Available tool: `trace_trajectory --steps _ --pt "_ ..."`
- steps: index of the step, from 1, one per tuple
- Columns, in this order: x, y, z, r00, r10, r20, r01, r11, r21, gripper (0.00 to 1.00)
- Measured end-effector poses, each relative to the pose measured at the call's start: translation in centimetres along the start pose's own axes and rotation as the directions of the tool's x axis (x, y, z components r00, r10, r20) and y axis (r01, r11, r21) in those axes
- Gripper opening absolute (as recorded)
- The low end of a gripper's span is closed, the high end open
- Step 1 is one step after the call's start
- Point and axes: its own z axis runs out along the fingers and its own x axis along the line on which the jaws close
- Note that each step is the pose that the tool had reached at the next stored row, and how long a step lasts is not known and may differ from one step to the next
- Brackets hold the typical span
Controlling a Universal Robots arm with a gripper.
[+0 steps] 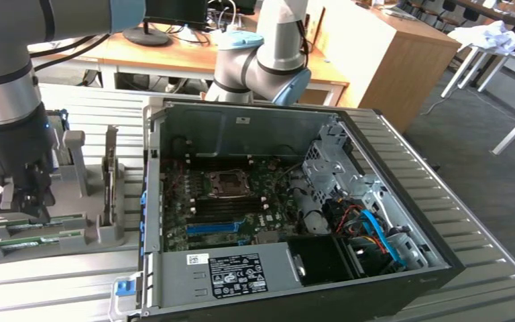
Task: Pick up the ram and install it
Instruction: 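Pick up the ram and move it above insertion slot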
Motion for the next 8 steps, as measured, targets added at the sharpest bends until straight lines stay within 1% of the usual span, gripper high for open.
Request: trace_trajectory --steps 8 --pt "0.28 0.19 0.25 1.0 -0.001 0.0 0.001 1.0 0.0 0.36"
